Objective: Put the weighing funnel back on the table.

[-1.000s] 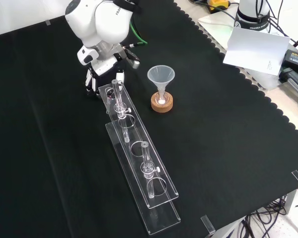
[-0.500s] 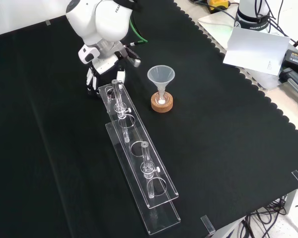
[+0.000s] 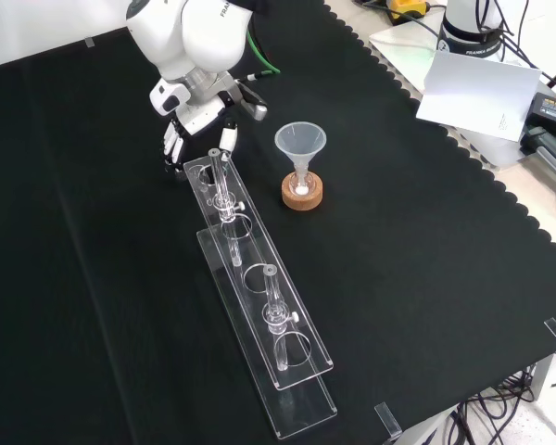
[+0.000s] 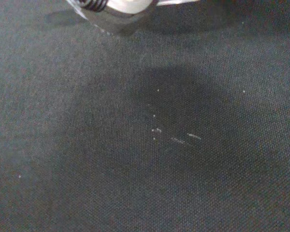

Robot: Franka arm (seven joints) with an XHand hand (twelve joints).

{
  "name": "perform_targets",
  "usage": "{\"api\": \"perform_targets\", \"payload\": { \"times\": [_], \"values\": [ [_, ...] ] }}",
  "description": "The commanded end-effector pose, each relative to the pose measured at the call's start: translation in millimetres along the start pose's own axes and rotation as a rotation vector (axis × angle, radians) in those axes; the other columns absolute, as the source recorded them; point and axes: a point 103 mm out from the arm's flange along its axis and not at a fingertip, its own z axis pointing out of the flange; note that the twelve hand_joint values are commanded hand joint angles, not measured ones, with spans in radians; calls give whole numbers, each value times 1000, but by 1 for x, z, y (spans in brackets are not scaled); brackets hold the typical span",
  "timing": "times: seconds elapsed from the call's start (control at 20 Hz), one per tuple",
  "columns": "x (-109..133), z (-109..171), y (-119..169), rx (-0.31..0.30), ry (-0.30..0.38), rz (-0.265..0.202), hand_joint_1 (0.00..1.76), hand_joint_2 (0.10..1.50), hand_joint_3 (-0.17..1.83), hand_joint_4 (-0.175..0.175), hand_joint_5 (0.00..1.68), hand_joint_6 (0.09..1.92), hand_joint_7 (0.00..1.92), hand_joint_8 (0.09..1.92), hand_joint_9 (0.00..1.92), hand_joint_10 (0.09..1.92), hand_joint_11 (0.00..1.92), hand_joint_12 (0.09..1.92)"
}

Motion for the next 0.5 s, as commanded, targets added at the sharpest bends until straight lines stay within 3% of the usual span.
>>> {"api": "perform_targets", "payload": {
  "times": [0.05, 0.5],
  "values": [
    [2, -4, -4, 14, -9, -1, 937, 926, -126, -2, 474, 503, 353, 636, 617, 495, 429, 1259],
    [9, -44, -26, -63, -27, -1, 922, 938, -175, 0, 444, 414, 318, 634, 564, 538, 381, 1284]
  ]
}}
